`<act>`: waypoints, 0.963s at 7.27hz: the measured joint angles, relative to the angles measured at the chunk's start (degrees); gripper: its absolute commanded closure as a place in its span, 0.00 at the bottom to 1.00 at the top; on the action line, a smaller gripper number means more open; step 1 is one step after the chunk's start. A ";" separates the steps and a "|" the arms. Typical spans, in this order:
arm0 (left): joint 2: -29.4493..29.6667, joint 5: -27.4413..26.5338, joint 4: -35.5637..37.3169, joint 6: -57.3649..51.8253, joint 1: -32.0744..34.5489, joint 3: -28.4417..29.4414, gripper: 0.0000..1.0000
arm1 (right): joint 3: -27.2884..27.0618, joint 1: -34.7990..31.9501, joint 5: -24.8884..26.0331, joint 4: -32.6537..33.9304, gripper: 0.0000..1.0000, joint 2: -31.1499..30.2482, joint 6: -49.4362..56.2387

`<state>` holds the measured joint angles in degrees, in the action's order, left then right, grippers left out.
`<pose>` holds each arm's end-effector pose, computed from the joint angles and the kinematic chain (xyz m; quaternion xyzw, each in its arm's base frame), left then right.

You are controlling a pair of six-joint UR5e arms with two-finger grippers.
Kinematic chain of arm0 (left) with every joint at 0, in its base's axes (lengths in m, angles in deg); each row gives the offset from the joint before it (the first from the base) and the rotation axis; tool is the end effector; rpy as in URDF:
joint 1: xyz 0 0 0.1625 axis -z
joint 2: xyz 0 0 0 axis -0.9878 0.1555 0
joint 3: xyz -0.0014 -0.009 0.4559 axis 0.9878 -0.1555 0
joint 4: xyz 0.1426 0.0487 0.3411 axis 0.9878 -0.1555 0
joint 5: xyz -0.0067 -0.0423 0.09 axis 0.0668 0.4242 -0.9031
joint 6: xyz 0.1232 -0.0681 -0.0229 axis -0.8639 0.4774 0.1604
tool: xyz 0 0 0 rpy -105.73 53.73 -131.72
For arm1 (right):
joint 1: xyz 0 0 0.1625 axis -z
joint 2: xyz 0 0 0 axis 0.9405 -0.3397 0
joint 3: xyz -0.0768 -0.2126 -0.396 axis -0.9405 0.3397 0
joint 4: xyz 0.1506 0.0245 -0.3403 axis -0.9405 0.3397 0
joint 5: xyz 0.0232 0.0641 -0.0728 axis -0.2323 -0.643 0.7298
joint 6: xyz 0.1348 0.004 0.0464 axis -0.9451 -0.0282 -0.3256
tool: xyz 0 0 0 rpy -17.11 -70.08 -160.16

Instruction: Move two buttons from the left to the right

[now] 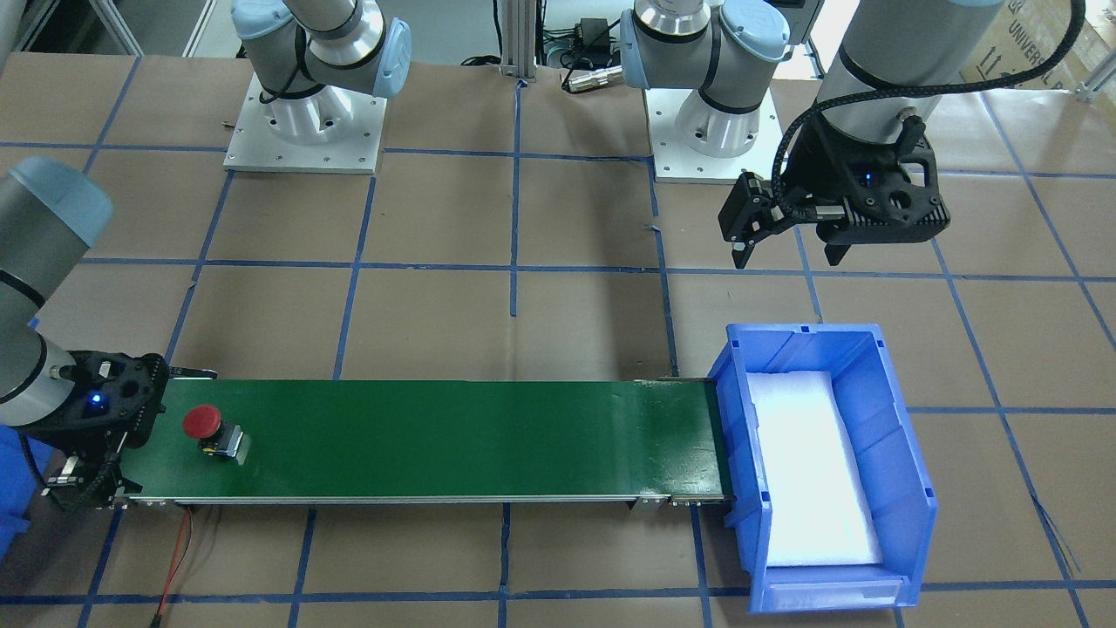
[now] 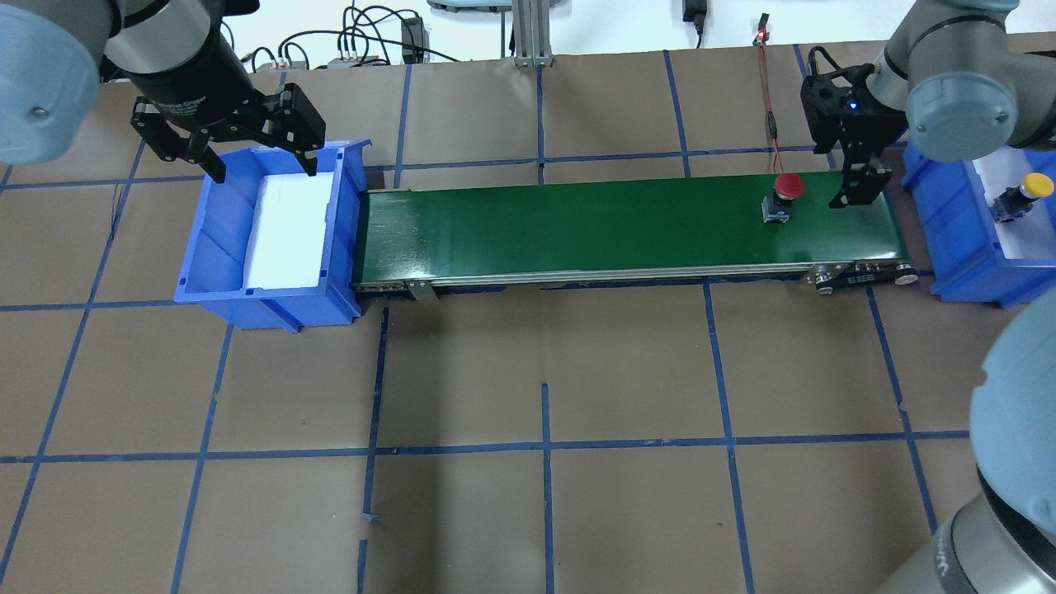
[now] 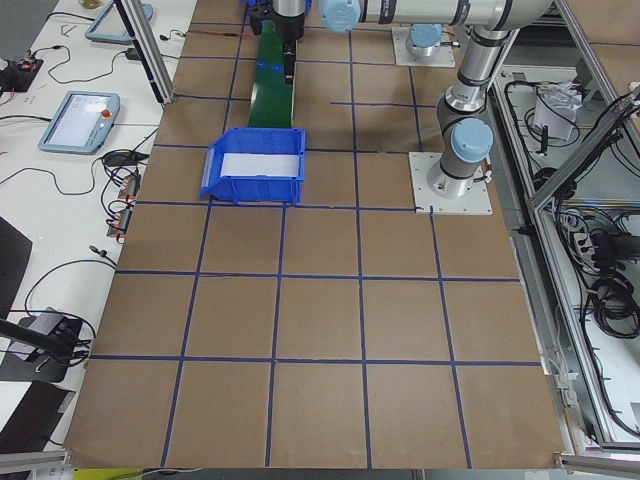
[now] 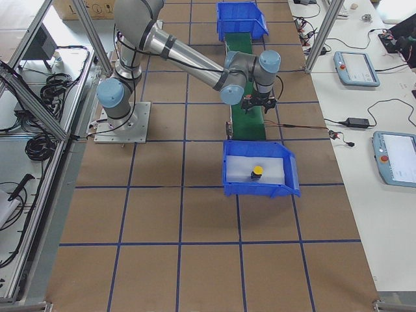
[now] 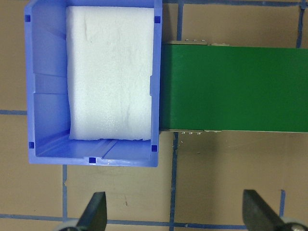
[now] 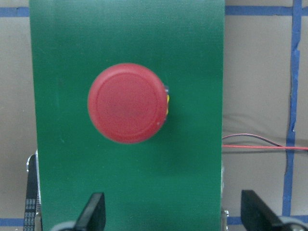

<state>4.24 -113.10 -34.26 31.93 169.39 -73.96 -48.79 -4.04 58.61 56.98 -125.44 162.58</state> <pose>-0.1164 -0.4834 0.4816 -0.0232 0.9993 -0.0258 0.0104 -0.0299 -0.6219 0.2840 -0.7079 0.7058 -0.0246 0.0087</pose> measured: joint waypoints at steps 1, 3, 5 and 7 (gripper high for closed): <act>0.08 0.02 0.07 0.00 0.00 0.02 0.00 | -0.15 0.00 -0.13 0.07 0.00 0.02 -0.18; 0.15 -0.01 0.11 0.00 0.00 0.03 0.00 | -0.29 0.00 -0.42 0.06 0.00 0.06 -0.30; 1.00 -0.22 0.68 -0.11 0.02 0.00 0.00 | -0.33 0.00 -0.02 -0.21 0.01 0.00 -0.05; 0.24 -0.39 2.08 -0.37 0.06 0.10 0.00 | -0.62 0.00 -0.05 -0.53 0.01 0.06 -0.03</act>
<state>4.48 -113.49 -32.18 31.57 169.44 -73.87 -49.41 -4.04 58.55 56.45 -125.38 162.54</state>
